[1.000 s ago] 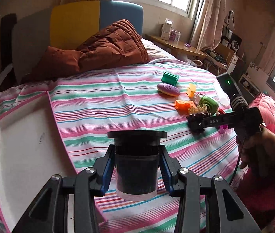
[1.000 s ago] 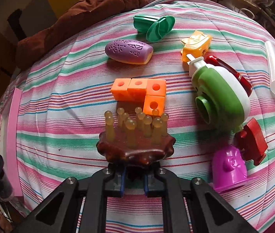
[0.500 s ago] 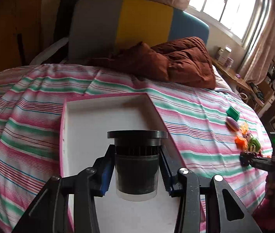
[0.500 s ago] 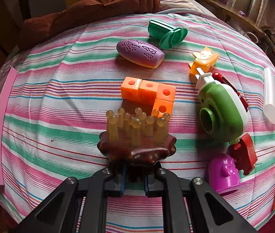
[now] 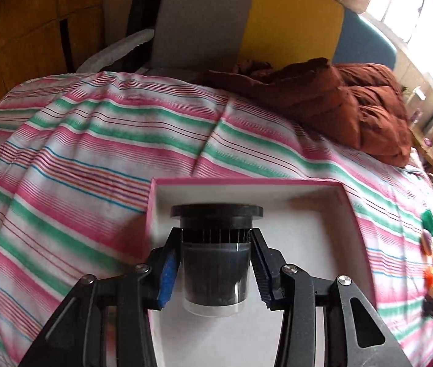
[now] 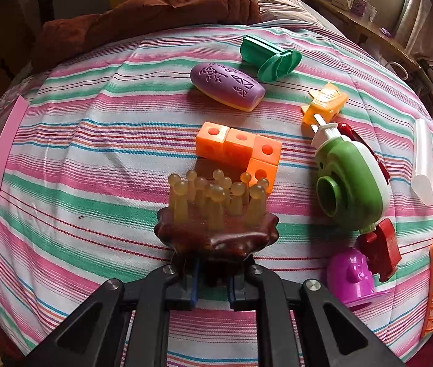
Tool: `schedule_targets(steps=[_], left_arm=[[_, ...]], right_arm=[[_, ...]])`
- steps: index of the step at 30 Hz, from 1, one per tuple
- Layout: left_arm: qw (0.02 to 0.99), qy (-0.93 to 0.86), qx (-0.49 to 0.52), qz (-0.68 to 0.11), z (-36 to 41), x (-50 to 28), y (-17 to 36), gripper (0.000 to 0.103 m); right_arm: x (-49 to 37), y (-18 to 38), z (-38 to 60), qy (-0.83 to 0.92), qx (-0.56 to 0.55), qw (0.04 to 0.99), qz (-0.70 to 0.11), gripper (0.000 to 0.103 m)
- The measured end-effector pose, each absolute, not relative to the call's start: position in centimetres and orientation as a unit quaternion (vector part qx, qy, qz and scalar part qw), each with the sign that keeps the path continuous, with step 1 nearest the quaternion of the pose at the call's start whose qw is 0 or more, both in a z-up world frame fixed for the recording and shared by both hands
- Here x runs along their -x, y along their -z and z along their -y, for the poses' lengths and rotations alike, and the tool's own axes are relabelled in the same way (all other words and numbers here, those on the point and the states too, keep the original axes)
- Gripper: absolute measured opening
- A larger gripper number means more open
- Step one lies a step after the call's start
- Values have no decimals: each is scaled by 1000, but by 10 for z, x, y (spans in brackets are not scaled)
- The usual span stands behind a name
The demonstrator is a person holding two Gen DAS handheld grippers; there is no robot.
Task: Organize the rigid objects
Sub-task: 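Lower the cup into the white tray and open the left tool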
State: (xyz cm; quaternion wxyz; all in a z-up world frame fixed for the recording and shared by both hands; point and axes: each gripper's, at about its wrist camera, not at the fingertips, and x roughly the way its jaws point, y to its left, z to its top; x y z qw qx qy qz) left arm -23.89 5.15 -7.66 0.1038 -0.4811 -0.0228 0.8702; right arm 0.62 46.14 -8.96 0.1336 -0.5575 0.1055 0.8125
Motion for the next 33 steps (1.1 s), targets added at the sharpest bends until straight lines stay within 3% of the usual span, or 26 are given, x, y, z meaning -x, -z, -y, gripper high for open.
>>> schedule_targets(steps=[3,4,5,7,21,26,33], left_arm=[[110,-870,479,35,-50,245,78,50],[112,-871,477,39,-50,244,77,57],[111,-874,472,37,-50,243,74,71],[117,-880,458,36,-50,235,67,78],[108,-910,400,-1,-26,158,33,87],[101,-922,374,-8,-27,117,26,97],[92,-929,360,5,-31,78,18,100]], right_arm=[[-7,92,-460,-813,557,134,-104,12],[-7,91,-460,-813,557,134,-104,12],[-7,92,-461,-813,557,134,-104,12],[-6,92,-461,-813,557,134,-102,12],[-2,95,-461,-815,558,139,-74,12],[-9,92,-455,-815,558,141,-68,12],[-8,93,-454,-816,558,143,-54,12]])
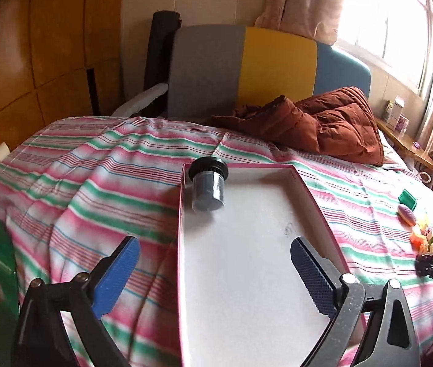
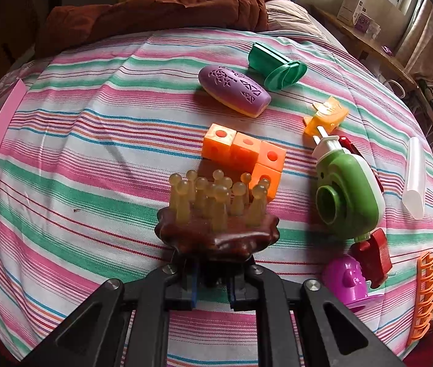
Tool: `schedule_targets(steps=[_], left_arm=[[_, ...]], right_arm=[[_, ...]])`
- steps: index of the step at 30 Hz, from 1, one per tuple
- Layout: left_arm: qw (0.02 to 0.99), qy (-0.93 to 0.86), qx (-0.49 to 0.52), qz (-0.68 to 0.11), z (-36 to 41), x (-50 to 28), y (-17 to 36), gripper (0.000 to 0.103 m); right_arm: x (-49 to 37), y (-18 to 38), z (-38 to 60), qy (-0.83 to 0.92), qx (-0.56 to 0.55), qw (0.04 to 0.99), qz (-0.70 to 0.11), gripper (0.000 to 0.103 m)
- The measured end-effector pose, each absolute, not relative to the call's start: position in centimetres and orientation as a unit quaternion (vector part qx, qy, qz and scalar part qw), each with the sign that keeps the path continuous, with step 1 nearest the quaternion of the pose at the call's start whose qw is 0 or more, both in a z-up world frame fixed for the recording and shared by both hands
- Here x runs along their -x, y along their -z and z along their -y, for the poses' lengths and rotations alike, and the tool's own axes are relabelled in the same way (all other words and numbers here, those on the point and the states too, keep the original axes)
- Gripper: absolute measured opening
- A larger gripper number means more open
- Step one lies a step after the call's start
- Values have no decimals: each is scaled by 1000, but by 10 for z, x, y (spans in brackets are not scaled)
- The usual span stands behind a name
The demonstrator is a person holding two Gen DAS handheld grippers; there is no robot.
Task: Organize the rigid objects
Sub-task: 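Lower the cup into the white tray and open the left tool, then carry the brown peg stand with the right tool into the tray beside the cup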
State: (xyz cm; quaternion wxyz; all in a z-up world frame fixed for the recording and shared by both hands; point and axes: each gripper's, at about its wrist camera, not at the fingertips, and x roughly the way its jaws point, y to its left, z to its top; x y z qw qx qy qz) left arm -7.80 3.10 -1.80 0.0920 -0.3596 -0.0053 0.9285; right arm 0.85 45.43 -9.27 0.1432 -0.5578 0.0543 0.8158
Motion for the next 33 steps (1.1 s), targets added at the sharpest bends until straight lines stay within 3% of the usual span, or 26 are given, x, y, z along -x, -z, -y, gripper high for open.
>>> schedule_targets(steps=[18,33], left_arm=[[77,-935,347,19,-26,40,5,102],[82,-918,387,23,-14,32,25,103]], right_arm=[[-5,94,-450,-817,556,150,-27,12],[-7,88,-439,-819,554,146,-19,12]])
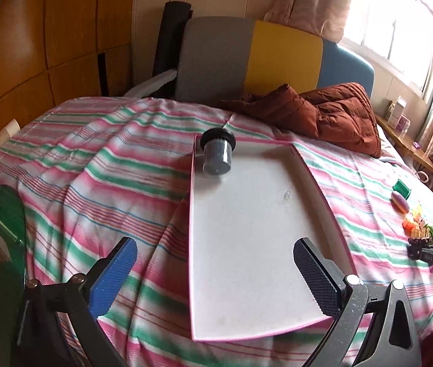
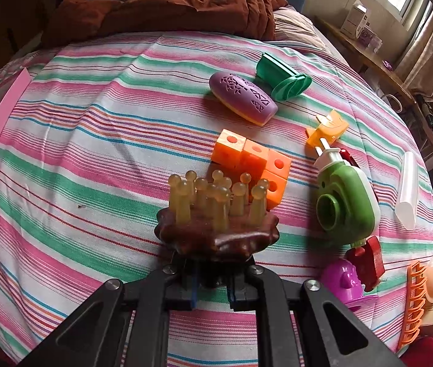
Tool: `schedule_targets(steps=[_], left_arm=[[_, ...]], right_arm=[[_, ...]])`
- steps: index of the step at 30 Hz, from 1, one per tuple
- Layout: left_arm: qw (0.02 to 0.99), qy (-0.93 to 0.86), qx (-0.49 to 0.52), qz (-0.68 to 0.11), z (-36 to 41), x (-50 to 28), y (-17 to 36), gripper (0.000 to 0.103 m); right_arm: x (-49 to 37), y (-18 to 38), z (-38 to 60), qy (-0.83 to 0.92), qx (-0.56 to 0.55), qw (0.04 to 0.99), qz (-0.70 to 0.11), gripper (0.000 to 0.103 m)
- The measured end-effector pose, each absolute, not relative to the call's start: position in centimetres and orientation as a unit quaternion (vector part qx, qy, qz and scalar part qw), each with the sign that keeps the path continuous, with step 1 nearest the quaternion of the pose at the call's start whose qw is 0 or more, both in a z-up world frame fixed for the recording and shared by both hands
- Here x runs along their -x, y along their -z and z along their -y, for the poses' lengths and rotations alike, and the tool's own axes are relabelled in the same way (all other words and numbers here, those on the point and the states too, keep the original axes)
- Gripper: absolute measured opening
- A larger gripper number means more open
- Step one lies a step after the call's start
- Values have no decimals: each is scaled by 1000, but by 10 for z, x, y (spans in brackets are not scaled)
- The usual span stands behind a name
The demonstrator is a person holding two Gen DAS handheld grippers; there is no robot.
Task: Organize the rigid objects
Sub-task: 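Carry the brown peg stand with the right tool into the tray beside the cup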
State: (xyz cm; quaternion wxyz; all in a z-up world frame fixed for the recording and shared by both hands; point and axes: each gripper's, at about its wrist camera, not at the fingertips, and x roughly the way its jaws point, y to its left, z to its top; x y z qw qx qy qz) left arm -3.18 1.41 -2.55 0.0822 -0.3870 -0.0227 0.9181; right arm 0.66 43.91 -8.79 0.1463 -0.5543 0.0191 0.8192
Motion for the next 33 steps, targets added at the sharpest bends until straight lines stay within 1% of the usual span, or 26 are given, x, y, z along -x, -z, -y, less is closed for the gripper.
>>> schedule_targets(steps=[3,12,17,22,28,33], left_arm=[[81,-917,389,17,-13,29,29,103],[89,-922,377,12,-9,21,27,103],[89,-924,372,8,-7,18,25,103],[89,-922,377,17,-2,16,27,103],[86,-919,383,34,12,15,32,103],[74,-917,388,52,30,15,36,103]], right_arm=[[-5,88,-436,-818,556,144,-15,12],[-7,82,-417,-818,560,125,-47,12],[-4,63,-388,-839,532,100,-57,12],[5,42,-335,-861,504,50,-49,12],[24,18,-250,-880,473,-44,-25,12],[51,22,-183,-874,474,-105,-15,12]])
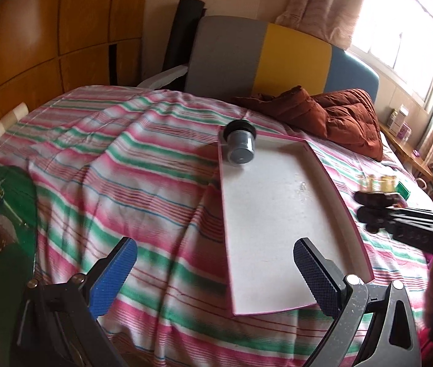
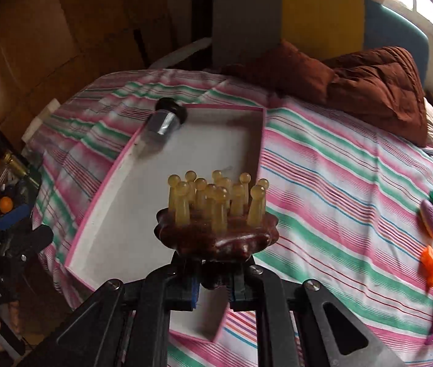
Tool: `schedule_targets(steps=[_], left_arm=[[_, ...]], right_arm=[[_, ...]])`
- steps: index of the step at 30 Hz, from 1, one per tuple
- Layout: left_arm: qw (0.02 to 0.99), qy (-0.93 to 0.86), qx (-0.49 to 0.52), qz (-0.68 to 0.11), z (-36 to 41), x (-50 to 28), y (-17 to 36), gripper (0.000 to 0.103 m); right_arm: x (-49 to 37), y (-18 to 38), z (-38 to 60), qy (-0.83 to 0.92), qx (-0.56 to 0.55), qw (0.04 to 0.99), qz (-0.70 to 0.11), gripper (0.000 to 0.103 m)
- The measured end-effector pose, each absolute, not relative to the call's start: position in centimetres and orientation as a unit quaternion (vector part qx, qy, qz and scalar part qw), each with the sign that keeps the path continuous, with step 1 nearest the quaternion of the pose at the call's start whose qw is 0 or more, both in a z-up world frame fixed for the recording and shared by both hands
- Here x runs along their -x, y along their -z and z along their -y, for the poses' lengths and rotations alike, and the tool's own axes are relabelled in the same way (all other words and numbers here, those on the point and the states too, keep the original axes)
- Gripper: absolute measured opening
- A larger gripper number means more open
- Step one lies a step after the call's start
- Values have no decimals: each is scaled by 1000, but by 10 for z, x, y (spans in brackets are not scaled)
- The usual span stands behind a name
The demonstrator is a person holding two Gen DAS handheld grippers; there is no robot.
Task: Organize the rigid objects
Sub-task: 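Carry the brown peg stand with the right tool into the tray beside the cup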
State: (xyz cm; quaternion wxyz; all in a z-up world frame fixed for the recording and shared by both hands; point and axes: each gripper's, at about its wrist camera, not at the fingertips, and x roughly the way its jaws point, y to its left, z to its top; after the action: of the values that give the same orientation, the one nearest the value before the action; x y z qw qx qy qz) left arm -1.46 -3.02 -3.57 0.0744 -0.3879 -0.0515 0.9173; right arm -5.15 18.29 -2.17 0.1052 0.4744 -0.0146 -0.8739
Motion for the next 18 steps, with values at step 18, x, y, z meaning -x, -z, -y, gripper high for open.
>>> schedule_targets(steps=[18], left_arm=[[34,-920,387,47,64,23,37,103]], right_arm=[[127,72,-87,842,-524,127,25,17]])
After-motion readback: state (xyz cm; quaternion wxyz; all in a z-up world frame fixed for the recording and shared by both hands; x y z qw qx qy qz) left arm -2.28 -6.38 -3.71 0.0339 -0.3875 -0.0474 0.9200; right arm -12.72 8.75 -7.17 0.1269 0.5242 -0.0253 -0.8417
